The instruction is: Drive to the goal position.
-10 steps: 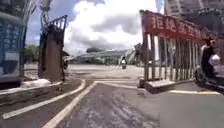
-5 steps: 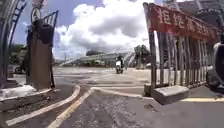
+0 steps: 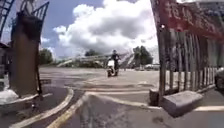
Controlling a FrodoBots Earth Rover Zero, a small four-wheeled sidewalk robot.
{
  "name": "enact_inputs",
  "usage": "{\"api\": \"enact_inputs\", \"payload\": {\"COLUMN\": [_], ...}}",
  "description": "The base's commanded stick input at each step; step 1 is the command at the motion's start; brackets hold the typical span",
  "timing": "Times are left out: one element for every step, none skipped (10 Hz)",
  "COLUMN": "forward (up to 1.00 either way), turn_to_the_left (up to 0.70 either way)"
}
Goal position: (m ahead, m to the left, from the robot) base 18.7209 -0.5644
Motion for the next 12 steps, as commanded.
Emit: {"api": "enact_inputs", "payload": {"forward": [0.7, 0.7, 0.7, 0.7, 0.7, 0.7, 0.7, 0.7, 0.7, 0.7, 0.7, 0.7], "turn_to_the_left": [0.0, 0.0, 0.0, 0.0, 0.0, 0.0, 0.0, 0.0, 0.0, 0.0, 0.0, -0.05]}}
